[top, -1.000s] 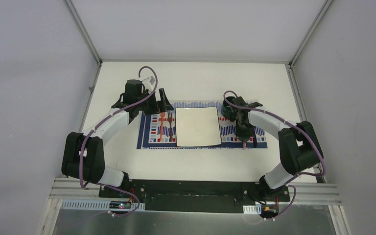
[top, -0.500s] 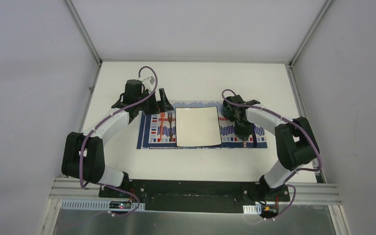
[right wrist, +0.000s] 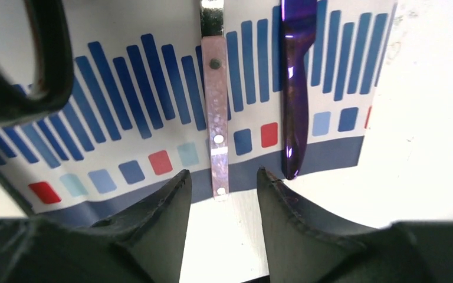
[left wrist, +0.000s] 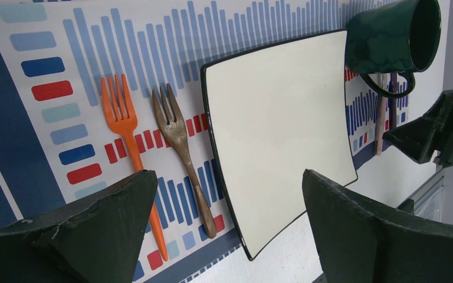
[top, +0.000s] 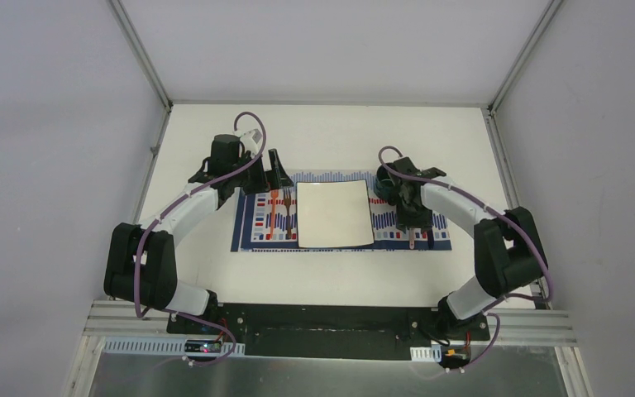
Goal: Set the dinner table for one person
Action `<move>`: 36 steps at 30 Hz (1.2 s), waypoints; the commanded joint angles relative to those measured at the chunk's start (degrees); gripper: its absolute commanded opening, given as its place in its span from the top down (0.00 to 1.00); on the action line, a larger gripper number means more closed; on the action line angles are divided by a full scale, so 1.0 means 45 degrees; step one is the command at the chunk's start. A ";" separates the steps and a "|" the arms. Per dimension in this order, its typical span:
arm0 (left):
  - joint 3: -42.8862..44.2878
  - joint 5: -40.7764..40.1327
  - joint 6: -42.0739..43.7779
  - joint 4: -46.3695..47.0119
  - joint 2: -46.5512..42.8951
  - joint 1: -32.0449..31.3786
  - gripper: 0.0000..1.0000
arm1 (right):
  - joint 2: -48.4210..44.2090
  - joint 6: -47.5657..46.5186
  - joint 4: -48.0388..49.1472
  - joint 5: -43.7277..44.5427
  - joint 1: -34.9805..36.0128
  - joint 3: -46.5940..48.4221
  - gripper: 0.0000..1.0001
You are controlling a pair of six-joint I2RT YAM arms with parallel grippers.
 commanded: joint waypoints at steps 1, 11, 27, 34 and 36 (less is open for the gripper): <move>0.0433 -0.0233 0.0249 0.0122 -0.0328 -0.0111 0.01 | -0.1271 0.0078 -0.0522 0.0466 0.0061 0.0831 0.51; 0.0487 -0.0585 0.0385 -0.0121 -0.0375 -0.0111 0.01 | -0.3811 0.2158 0.3920 0.0332 -0.2022 -0.1779 1.00; 0.1394 -0.1236 0.0519 0.0089 0.0487 -0.0111 0.01 | 0.0774 0.0062 0.6677 -0.2317 -0.4606 0.2582 0.60; 0.1616 -0.1320 0.0601 -0.0026 0.0753 -0.0111 0.01 | 0.2950 0.0367 0.6691 -0.4742 -0.6405 0.3348 0.85; 0.1675 -0.1291 0.0600 -0.0046 0.0822 -0.0111 0.01 | 0.3537 0.0510 0.6654 -0.5277 -0.6645 0.3440 0.88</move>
